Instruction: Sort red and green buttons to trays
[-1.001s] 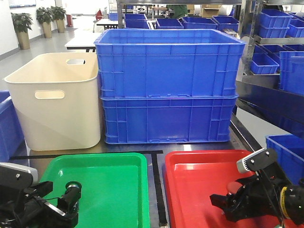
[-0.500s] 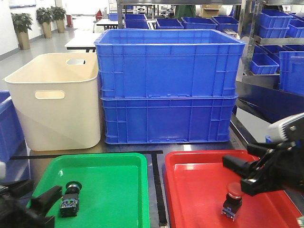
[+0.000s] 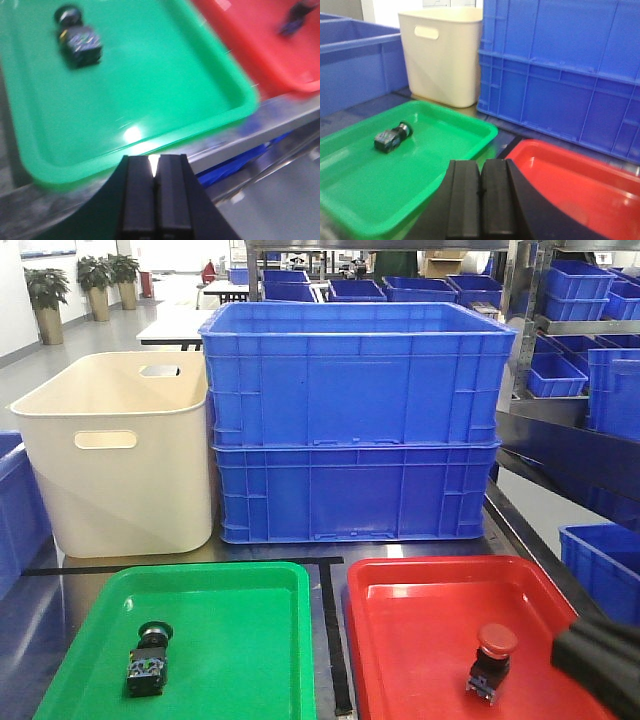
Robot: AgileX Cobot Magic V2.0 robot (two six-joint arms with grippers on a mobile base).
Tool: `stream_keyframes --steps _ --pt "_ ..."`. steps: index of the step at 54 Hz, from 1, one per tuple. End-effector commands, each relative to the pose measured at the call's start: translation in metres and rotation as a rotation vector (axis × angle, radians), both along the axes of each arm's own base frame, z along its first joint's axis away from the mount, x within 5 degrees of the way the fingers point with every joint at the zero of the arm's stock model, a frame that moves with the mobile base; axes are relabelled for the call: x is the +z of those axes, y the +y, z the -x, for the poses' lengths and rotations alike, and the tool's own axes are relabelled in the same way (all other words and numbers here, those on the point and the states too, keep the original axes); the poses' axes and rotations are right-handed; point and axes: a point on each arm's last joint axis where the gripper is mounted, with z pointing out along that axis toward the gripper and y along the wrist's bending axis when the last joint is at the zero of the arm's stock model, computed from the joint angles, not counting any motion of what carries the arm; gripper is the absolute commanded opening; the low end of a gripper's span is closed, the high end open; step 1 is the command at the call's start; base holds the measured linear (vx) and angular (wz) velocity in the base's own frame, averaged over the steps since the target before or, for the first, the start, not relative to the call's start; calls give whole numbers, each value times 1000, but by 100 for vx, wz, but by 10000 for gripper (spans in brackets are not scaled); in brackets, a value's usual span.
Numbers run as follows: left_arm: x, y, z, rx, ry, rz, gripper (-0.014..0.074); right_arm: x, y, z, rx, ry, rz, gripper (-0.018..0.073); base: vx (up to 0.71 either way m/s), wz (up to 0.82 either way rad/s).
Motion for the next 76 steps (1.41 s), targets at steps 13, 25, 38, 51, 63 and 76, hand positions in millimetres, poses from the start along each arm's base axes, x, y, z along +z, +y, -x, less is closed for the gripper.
stream_keyframes --steps 13,25,38,51,63,76 --pt "34 10 28 15 -270 144 -3 -17 -3 17 -38 -14 -3 -13 0 0" --pt "33 10 28 14 -268 143 -3 -18 -3 17 -40 -13 -3 -13 0 0" --pt "29 11 25 25 -297 115 -3 -17 -3 17 -40 -13 -4 -13 0 0" --pt "-44 36 26 281 -631 16 -3 -17 -3 17 -41 -13 -4 -13 0 0" --pt "-112 45 26 450 -536 3 -3 -17 -3 16 -43 -14 -5 -13 0 0" --pt "-118 44 27 436 -480 -12 -3 -17 -3 16 -43 -14 -4 -13 0 0"
